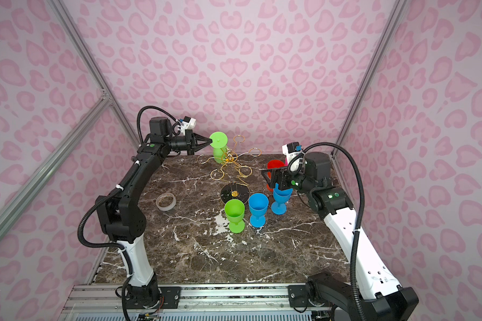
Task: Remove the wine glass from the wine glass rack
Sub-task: 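Lift the green glass off the rack hook with the left gripper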
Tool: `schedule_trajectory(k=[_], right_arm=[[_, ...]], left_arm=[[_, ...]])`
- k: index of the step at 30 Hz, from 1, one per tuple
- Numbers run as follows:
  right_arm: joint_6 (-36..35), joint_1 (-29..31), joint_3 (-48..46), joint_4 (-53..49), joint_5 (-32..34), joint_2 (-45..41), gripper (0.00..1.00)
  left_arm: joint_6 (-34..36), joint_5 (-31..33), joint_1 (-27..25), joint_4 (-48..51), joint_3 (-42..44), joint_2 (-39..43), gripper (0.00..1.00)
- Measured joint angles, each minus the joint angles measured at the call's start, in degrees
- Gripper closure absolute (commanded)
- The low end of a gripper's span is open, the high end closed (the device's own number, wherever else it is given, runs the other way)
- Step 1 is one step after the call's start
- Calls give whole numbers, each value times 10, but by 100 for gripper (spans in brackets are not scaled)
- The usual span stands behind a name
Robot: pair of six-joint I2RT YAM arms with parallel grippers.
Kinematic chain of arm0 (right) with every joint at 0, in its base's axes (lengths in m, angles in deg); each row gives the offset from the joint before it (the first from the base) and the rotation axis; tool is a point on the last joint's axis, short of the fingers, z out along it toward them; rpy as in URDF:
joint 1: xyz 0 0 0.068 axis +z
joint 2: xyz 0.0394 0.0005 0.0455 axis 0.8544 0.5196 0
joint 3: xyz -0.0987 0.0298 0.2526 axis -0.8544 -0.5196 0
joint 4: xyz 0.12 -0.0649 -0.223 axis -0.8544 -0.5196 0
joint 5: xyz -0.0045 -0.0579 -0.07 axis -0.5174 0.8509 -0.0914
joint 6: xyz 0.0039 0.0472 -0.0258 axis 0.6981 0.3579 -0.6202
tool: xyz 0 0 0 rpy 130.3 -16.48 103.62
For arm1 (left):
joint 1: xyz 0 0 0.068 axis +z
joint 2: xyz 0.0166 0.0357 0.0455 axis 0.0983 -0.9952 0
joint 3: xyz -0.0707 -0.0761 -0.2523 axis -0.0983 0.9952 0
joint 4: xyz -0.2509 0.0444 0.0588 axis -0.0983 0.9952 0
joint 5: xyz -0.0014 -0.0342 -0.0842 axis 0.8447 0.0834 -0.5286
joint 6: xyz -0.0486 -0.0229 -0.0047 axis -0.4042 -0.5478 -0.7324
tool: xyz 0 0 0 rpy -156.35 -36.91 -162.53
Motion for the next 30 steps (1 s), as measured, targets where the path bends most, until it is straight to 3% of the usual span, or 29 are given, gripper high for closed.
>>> schedule_trajectory(k=[30], right_arm=[[0,-2,0,0,1,-8,9]], left_arm=[[-20,1,-14,-2,-71,-47,97]])
